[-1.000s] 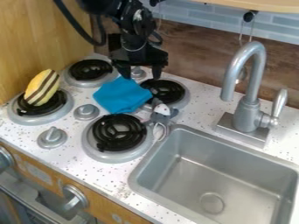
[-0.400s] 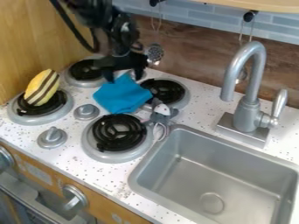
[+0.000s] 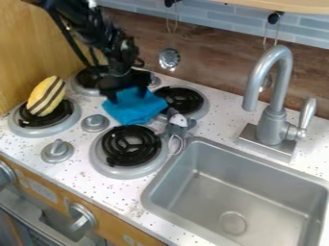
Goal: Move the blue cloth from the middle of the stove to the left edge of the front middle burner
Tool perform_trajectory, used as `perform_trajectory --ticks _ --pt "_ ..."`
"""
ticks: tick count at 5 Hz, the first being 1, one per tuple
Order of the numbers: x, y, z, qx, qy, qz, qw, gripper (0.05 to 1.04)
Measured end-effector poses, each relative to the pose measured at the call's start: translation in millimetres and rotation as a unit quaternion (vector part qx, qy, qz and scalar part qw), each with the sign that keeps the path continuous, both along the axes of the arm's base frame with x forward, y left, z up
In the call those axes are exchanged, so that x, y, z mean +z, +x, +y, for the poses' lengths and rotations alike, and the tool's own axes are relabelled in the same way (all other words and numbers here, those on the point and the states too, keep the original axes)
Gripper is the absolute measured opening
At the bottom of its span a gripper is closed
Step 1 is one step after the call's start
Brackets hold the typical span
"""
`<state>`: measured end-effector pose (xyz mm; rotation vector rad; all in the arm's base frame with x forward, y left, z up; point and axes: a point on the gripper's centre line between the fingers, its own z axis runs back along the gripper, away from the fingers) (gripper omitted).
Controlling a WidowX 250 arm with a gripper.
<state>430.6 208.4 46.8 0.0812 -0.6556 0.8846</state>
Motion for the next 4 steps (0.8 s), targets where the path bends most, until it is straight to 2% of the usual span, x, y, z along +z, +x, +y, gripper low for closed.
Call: perform_trajectory --ticks 1,2,3,4 --pt "-5.5 1 -1 0.005 -0.005 -0.009 0.9999 1.005" --pt "-15.1 -2 -5 -0.005 -0.005 0.001 1.0 1.005" --pt "-26.7 -14 -9 -0.013 -0.003 0.02 0.9997 1.005" --pt "-25.2 -30 -12 -0.009 0.003 0.031 0.9995 1.005"
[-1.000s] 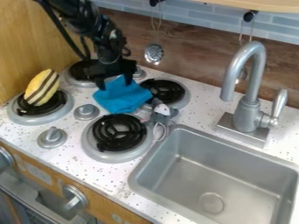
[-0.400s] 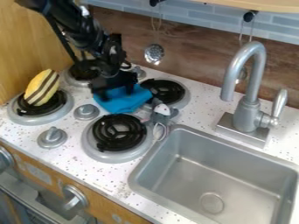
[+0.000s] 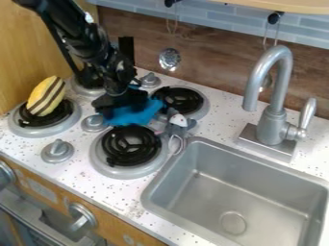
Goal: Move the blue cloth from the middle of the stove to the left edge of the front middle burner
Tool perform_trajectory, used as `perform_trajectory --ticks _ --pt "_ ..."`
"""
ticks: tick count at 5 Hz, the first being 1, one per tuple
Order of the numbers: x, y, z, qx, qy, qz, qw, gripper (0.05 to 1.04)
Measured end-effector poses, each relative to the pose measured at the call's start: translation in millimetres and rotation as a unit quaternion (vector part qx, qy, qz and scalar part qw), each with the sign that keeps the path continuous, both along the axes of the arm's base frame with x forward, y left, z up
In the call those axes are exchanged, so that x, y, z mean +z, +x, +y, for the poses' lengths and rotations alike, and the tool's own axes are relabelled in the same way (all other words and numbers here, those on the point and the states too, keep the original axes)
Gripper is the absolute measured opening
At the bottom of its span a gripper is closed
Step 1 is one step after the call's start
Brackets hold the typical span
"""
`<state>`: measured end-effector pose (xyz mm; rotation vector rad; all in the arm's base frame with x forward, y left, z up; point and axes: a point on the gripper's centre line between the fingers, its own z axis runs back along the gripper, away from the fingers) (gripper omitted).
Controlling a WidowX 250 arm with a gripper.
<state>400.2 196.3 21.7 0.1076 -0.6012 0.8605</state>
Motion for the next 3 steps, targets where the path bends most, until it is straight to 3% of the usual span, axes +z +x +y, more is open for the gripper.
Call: perform_trajectory --ticks 3 --pt "10.2 -50 7 0.033 0.012 0.033 0.9988 1.005"
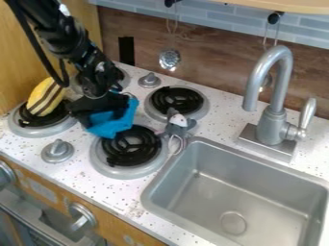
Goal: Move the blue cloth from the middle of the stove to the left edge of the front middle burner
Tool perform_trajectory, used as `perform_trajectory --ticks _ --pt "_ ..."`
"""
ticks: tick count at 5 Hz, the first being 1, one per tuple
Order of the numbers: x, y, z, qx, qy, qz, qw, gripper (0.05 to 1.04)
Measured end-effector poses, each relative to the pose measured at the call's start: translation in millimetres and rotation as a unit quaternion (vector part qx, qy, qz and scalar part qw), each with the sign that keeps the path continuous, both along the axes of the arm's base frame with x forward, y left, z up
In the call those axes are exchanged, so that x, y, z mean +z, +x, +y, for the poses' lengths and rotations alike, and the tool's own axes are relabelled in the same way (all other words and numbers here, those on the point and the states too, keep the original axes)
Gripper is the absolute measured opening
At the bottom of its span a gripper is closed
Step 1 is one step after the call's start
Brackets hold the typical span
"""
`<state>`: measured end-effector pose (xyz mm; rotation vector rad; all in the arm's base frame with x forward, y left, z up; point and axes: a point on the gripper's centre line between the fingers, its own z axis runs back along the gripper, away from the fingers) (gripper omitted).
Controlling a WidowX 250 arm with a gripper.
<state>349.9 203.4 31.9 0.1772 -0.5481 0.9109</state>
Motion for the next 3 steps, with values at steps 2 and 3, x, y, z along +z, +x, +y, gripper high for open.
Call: perform_trajectory --ticks 2,3 --pt "-1.4 -21 30 0.036 0.039 0.015 0.9985 1.002" --pt "-5.6 -33 36 0.048 0.042 0.032 0.9974 1.002"
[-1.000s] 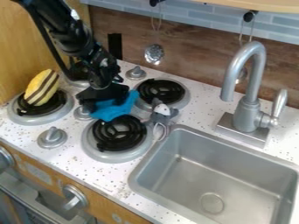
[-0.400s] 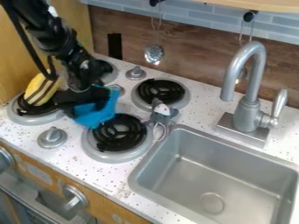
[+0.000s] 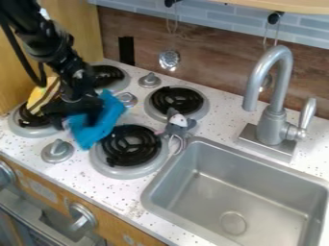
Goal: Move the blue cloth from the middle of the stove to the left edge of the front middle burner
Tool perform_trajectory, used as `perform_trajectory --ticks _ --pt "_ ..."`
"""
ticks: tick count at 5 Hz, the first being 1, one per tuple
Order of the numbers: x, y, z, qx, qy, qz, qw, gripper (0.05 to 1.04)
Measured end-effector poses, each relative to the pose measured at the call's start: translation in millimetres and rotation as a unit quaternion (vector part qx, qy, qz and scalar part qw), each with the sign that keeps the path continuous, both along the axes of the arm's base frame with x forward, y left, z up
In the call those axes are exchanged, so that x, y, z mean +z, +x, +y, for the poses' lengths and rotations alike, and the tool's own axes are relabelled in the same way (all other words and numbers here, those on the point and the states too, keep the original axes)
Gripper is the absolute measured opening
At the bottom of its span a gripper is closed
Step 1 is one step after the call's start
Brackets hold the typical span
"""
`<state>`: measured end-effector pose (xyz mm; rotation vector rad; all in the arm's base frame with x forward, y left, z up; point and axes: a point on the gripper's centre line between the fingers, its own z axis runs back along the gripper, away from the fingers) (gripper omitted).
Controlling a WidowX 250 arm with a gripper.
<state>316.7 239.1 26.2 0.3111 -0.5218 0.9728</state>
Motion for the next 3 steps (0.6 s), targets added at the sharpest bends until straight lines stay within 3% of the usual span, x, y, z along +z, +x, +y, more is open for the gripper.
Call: perform_trajectory --ticks 1,2,3 --pt "-6.0 -20 -1 0.015 -0.014 0.017 0.9997 1.001" --pt "3.3 -29 1 0.025 -0.018 0.009 0.9995 1.001" --pt "-0.1 -31 -2 0.018 -0.026 0.013 0.9994 1.001"
